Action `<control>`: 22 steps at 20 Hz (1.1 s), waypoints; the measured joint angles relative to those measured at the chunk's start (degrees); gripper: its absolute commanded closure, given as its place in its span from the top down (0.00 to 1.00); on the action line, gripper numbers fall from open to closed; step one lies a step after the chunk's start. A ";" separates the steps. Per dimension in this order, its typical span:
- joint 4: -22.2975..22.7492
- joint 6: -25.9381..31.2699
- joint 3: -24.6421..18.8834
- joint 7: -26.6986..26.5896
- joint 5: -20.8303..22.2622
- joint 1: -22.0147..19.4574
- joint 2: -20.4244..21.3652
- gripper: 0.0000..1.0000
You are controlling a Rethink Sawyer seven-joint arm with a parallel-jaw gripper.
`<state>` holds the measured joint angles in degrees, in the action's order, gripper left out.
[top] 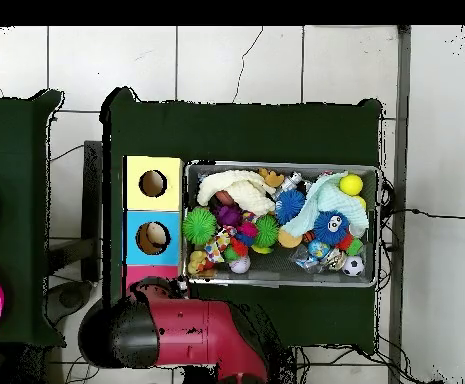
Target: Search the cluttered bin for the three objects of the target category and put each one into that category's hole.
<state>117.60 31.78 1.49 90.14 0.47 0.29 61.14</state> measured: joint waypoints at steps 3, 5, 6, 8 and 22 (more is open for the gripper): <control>-2.20 0.00 -0.01 0.00 0.01 -0.27 -1.36 1.00; -3.47 0.00 -0.02 0.00 0.01 -0.65 -2.22 1.00; -3.91 0.00 -0.02 0.00 0.01 -0.84 -2.55 1.00; -5.01 0.00 -0.02 0.00 0.02 -1.34 -3.38 1.00; -11.86 0.01 -0.07 0.00 0.68 -4.71 -7.76 1.00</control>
<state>105.75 31.79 1.43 90.14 1.15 -4.42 53.38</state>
